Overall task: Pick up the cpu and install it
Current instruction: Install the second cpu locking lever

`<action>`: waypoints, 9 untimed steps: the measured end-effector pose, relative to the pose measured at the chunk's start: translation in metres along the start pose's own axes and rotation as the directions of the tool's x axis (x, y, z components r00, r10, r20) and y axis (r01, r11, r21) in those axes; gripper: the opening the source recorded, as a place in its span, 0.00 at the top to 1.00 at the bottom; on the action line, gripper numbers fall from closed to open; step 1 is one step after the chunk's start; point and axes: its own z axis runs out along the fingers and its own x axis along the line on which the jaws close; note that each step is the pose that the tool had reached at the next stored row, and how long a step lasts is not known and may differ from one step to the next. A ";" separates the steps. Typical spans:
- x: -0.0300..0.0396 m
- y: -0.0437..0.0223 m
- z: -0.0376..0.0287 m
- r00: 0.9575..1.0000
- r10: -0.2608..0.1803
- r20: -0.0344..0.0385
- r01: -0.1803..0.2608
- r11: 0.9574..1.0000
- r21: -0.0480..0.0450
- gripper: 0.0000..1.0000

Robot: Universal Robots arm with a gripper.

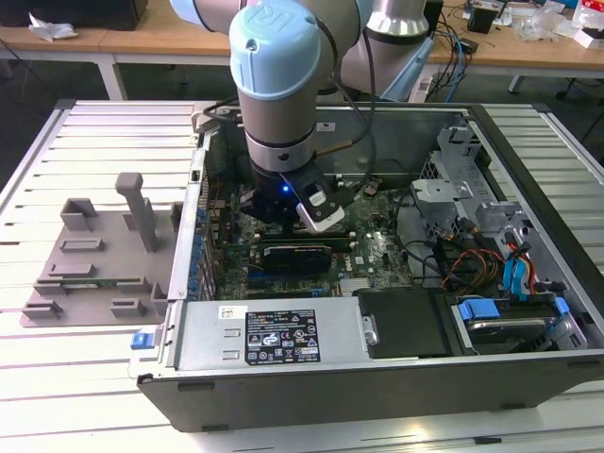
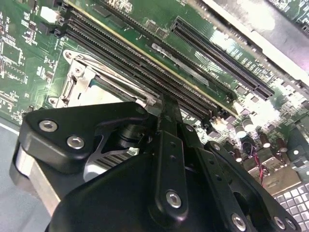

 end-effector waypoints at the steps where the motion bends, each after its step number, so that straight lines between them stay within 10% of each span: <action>1: 0.0006 0.0000 -0.0001 1.000 0.000 0.003 0.000 1.000 -0.003 0.89; 9: 0.0088 0.0000 0.0042 0.999 -0.003 0.035 0.004 0.999 -0.032 0.89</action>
